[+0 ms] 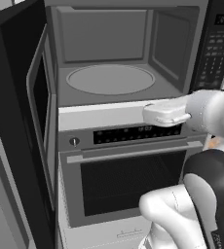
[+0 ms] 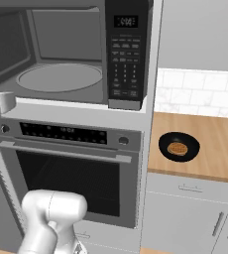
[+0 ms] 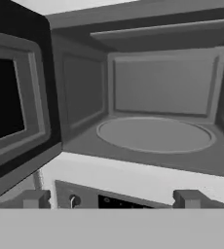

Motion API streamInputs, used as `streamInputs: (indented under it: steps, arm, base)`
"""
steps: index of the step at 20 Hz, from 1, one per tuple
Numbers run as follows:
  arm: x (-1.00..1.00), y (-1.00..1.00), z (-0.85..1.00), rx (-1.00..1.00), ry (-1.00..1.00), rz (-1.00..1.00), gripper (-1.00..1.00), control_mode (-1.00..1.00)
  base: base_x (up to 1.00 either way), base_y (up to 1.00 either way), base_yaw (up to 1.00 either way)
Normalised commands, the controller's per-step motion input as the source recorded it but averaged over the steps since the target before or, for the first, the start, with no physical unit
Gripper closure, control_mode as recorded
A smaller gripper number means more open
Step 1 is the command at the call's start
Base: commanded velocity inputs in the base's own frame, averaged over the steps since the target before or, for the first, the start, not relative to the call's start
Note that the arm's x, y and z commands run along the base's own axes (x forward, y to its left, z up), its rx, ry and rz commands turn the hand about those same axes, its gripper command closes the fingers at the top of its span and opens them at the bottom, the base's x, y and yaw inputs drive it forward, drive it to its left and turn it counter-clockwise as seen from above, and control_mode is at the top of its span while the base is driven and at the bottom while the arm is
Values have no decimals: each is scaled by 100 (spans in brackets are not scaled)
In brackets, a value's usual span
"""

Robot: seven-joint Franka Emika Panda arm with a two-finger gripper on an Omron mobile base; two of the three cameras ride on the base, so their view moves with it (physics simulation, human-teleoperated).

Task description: Open the microwave, place the bowl with waffle inside the microwave, then close the microwave door and turn it on.

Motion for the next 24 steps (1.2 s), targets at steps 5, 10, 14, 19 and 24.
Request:
streamInputs:
  steps: [5,10,14,19,24]
  arm:
    - [0,-94,18,-1,15,-44,-100,-100]
    - [-2,-100,3,-3,17,-39,-100,-100]
    - [-31,-100,0,0,23,-33,-100,-100]
    - [-45,-100,0,0,21,-21,-100,-100]
    - [-6,-95,-32,17,8,0,-100,-100]
  base:
    - [0,0,0]
    - [0,0,0]
    - [0,0,0]
    - [0,0,0]
    - [0,0,0]
